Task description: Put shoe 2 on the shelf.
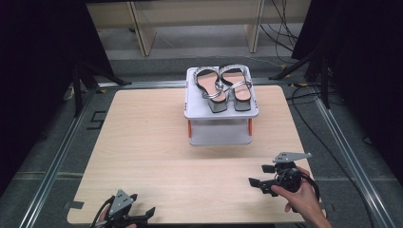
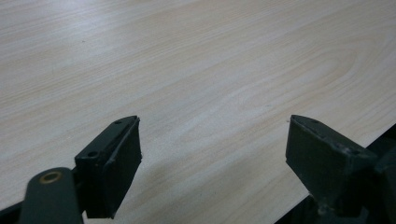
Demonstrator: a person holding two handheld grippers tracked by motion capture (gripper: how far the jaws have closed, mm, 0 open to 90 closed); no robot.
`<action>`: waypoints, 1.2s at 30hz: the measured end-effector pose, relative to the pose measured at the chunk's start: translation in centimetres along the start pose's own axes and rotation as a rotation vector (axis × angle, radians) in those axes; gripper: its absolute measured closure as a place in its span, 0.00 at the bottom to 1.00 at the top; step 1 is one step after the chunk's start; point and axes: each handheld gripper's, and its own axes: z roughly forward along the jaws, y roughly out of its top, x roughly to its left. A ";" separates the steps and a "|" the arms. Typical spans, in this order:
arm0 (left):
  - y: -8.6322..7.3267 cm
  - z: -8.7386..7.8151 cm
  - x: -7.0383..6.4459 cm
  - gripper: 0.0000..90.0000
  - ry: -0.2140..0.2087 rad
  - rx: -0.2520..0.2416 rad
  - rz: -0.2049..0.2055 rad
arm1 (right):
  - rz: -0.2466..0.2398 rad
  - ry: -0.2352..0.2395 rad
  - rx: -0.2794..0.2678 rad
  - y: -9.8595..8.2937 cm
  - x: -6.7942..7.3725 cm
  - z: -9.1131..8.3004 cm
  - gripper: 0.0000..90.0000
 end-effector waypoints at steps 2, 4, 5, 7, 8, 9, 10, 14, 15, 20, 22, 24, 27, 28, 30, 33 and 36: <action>0.0 0.0 -0.1 0.20 -0.001 0.003 -0.003 | -0.011 -0.001 0.003 -0.6 -0.2 0.0 0.22; 0.0 0.0 -0.1 0.20 -0.003 0.005 -0.004 | -0.013 0.008 0.001 -1.2 -0.3 0.1 0.22; -0.1 0.0 -0.3 0.20 -0.004 0.002 -0.042 | -0.016 0.006 0.004 -1.5 -0.3 0.1 0.22; -0.1 0.0 -0.1 0.20 -0.005 0.009 -0.006 | -0.038 -0.002 -0.008 -2.0 -0.4 0.0 0.22; -0.1 0.0 -0.1 0.20 -0.005 0.011 -0.007 | -0.037 0.003 -0.009 -2.2 -0.3 0.0 0.22; -0.1 0.0 0.0 0.20 -0.007 0.018 0.012 | -0.016 0.004 0.004 -2.5 -0.1 -0.1 0.21; -0.1 -0.1 -0.4 0.20 -0.010 0.025 -0.037 | -0.032 0.005 -0.006 -2.7 -0.2 -0.1 0.21; -0.1 0.1 -0.3 0.19 -0.007 0.024 -0.014 | -0.053 -0.001 -0.001 -3.5 -0.1 -0.1 0.20; -0.1 0.1 -0.2 0.19 -0.009 0.025 -0.009 | -0.050 0.003 0.004 -3.7 -0.1 -0.1 0.19; -0.1 0.1 -0.2 0.19 -0.011 0.025 -0.010 | -0.053 0.000 0.014 -4.6 0.1 -0.2 0.19; -0.2 0.1 -0.4 0.19 -0.012 0.025 -0.026 | -0.034 0.004 0.021 -4.9 0.2 -0.3 0.19; -0.2 0.0 -0.5 0.18 -0.012 0.040 -0.038 | -0.068 -0.012 0.019 -5.2 0.0 -0.3 0.19; -0.2 0.1 -0.5 0.18 -0.021 0.035 -0.032 | -0.080 -0.015 0.027 -5.5 0.1 -0.2 0.19; -0.2 0.2 -0.6 0.18 -0.022 0.019 -0.051 | -0.069 -0.004 0.037 -5.6 0.2 -0.1 0.19; -0.2 0.0 -0.5 0.18 -0.015 0.038 -0.033 | -0.070 0.000 0.042 -5.6 0.3 0.0 0.19; -0.2 0.0 -0.5 0.18 -0.015 0.040 -0.035 | -0.084 -0.004 0.043 -5.6 0.5 0.2 0.19; -0.2 0.1 -0.4 0.18 -0.016 0.030 -0.032 | -0.090 0.009 0.050 -5.6 0.5 0.3 0.19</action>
